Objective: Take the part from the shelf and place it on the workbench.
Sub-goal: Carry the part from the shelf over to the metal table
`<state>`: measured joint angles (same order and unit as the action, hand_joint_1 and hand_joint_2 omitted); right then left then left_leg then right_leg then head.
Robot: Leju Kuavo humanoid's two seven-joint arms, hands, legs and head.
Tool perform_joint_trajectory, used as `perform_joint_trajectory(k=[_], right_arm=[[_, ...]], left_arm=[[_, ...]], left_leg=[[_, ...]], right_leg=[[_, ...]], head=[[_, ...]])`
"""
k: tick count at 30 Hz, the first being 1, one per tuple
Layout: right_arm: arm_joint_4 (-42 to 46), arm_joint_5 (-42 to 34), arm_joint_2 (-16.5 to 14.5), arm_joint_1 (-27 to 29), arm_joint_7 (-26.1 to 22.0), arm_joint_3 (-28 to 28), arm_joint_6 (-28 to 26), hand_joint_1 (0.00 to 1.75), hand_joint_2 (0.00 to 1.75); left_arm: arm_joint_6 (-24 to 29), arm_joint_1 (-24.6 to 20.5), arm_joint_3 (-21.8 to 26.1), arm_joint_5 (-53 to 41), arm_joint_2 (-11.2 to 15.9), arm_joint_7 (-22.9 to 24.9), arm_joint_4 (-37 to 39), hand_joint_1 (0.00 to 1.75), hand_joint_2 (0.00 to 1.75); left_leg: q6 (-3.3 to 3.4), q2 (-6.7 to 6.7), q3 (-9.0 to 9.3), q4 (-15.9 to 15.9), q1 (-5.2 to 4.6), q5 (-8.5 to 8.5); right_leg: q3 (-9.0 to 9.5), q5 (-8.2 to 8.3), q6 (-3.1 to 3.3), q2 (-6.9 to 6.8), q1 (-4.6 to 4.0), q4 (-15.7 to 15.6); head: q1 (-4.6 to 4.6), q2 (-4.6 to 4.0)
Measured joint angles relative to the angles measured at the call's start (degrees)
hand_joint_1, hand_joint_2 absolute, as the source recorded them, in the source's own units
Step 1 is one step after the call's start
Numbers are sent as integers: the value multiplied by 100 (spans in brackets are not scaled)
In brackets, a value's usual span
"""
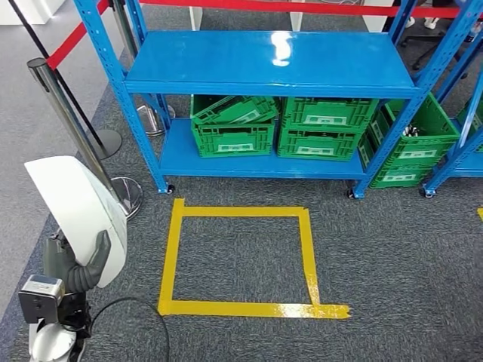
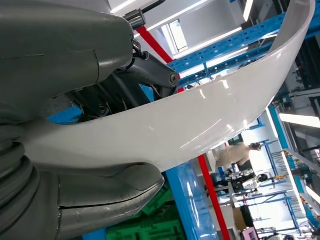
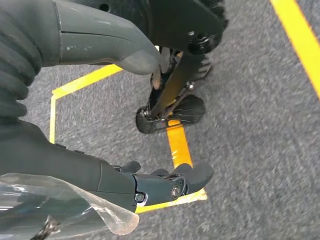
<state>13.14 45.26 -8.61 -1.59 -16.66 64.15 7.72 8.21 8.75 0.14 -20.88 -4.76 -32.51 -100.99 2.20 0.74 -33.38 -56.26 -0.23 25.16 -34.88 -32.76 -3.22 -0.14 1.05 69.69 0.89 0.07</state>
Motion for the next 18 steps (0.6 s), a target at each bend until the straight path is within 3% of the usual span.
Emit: perform_joint_trajectory(k=[1,3,5,7,8,10,12,13,14,15,16,18], right_arm=[[1,21,0,-4,-3,0,1,0,175],[2,60,0,-13,-19,0,15,0,175],[3,94,0,-12,-40,0,35,0,175],[2,131,-1,0,-48,0,50,0,175],[2,145,-1,3,-49,0,61,0,175],[3,164,-1,3,-43,0,99,0,175],[3,145,1,10,-31,1,215,0,175],[2,87,1,13,-49,3,333,0,175],[2,-38,2,15,-107,21,501,0,175],[2,-222,2,13,-204,58,696,0,175],[2,-461,2,5,-336,137,910,0,175],[3,-946,2,-35,-597,357,1285,0,175]], left_arm=[[-21,8,1,13,2,-13,-4,175,175],[-68,25,2,51,8,-71,-24,175,175],[-104,41,2,86,13,-138,-42,175,175],[-128,57,3,109,20,-173,-45,175,175],[-140,67,4,116,24,-181,-48,175,175],[-162,83,6,123,36,-197,-52,175,175],[-179,92,6,134,49,-216,-54,175,175],[-189,95,6,146,55,-226,-54,175,175],[-200,96,6,158,59,-236,-54,175,175],[-217,96,6,181,61,-240,-54,175,175],[-236,94,7,217,61,-236,-54,175,175],[-272,91,11,297,60,-201,-57,175,175]], left_leg=[[-29,-2,-76,-55,8,-18],[-95,-7,-189,-153,4,-63],[-161,-10,-230,-188,-5,-129],[-219,-27,-252,-198,11,-121],[-250,-37,-292,-292,21,1],[-313,-51,-464,-810,44,469],[-353,-51,-650,-1538,63,864],[-357,-51,-661,-1739,65,903],[-349,-51,-568,-1711,65,822],[-327,-52,-376,-1461,63,663],[-288,-55,-114,-1049,56,493],[-200,-60,319,-328,32,332]], right_leg=[[256,109,-10,1,13,-371],[718,106,21,14,10,-1084],[833,30,106,23,-18,-1327],[759,88,216,4,-6,-1331],[730,128,275,-7,4,-1343],[678,212,350,-25,10,-1348],[610,290,364,-28,2,-1335],[566,323,360,-28,-3,-1324],[523,349,356,-27,-8,-1312],[494,367,350,-24,-15,-1299],[476,379,344,-21,-22,-1288],[447,405,309,-15,-35,-1276]], head=[[-1,0],[2,0],[7,0],[9,0],[20,0],[44,0],[54,0],[54,0],[54,0],[55,0],[56,0],[53,0]])
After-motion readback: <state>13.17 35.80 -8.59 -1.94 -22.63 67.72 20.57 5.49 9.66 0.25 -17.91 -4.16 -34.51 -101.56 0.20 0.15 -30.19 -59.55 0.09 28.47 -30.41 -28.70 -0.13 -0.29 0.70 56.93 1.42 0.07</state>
